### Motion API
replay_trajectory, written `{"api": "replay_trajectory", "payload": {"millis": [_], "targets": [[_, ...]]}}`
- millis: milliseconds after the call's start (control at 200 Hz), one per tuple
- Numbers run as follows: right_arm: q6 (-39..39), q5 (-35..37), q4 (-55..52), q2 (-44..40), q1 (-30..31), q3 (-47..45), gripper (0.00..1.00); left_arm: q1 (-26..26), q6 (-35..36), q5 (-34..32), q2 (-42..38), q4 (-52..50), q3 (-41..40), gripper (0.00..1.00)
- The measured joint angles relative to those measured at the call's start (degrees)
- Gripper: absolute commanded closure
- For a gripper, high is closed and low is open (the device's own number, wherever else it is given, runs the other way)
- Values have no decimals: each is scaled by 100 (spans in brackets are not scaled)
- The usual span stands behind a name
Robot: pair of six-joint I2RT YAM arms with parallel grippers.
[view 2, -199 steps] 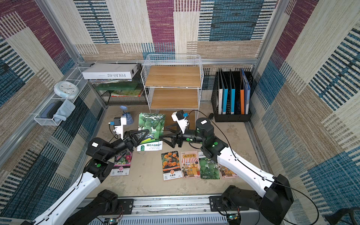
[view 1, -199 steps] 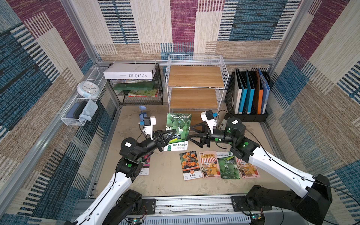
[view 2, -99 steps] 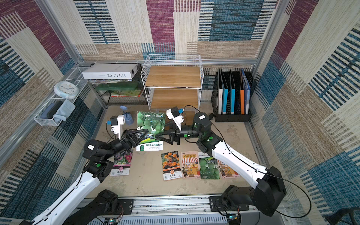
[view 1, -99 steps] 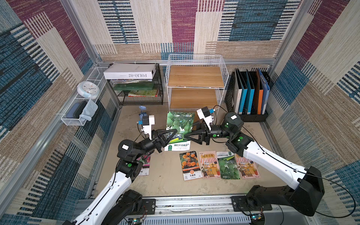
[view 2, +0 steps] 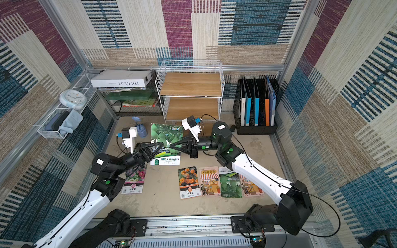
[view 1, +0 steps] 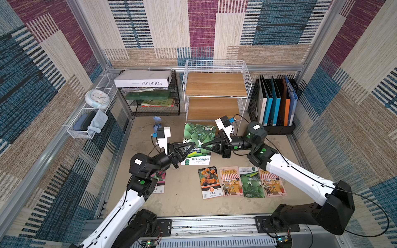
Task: Take the seed bag off the shelf
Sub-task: Pick up the seed packet from the shelf, then place the seed packet at the center of the board.
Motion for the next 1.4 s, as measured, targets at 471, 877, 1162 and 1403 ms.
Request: {"api": "replay_trajectory", "payload": {"millis": [471, 877, 1162, 1403], "targets": [[-96, 754, -564, 533, 4, 175, 100, -4, 1196, -2549, -1211, -3276, 332, 1], [514, 1060, -699, 2422, 433, 66, 100, -2, 1598, -4240, -1412, -4876, 800, 1], [1193, 1305, -94, 3300, 763, -184, 100, -4, 1659, -4103, -1187, -5396, 1161, 1], [1878, 1495, 566, 3995, 970, -350, 100, -4, 1659, -3930, -1032, -5606, 1300, 0]]}}
